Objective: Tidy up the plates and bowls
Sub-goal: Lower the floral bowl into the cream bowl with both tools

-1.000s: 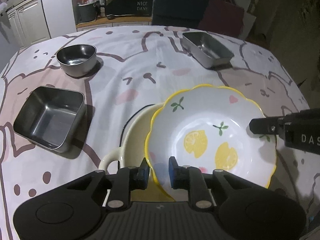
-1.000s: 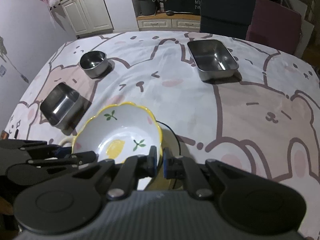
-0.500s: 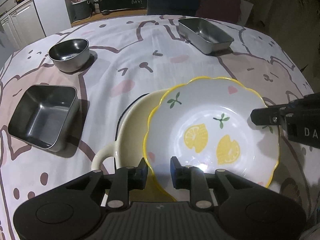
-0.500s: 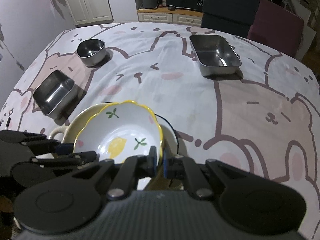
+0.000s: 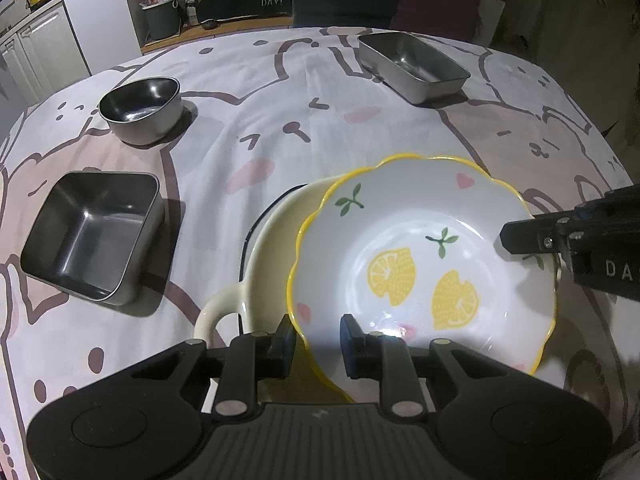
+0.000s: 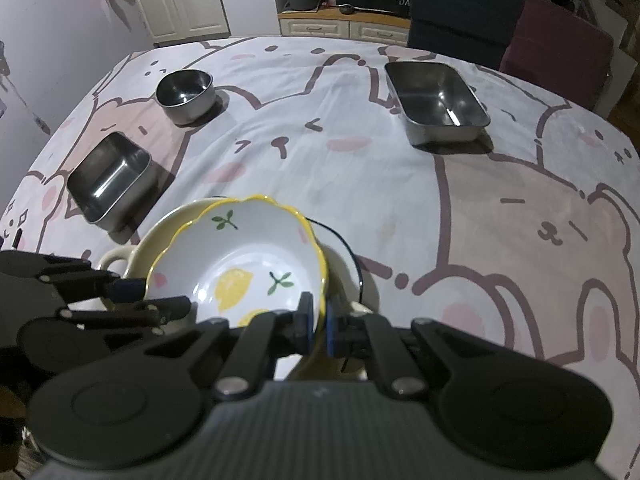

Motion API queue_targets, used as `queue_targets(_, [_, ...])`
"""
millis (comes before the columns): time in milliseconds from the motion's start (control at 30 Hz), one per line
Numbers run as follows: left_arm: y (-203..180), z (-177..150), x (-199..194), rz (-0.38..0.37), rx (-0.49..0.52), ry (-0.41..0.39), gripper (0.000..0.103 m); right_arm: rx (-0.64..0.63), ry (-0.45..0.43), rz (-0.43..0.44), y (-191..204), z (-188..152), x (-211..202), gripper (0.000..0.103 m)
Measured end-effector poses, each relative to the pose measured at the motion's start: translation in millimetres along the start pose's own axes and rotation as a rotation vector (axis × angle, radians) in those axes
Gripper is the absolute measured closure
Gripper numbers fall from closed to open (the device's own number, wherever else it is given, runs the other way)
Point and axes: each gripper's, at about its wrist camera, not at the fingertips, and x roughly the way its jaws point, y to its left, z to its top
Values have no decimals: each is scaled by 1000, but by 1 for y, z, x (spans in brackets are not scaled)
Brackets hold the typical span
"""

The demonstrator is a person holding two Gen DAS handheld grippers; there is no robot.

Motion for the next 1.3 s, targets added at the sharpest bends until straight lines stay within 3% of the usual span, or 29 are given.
queue_targets(800, [21,1,-13,-72,-71,-6,79,7,31,1,1,2,14,96])
queue_targets(1300, [28,1,-19,-88,-100,-5,79,87,92,54,-7,2,33,95])
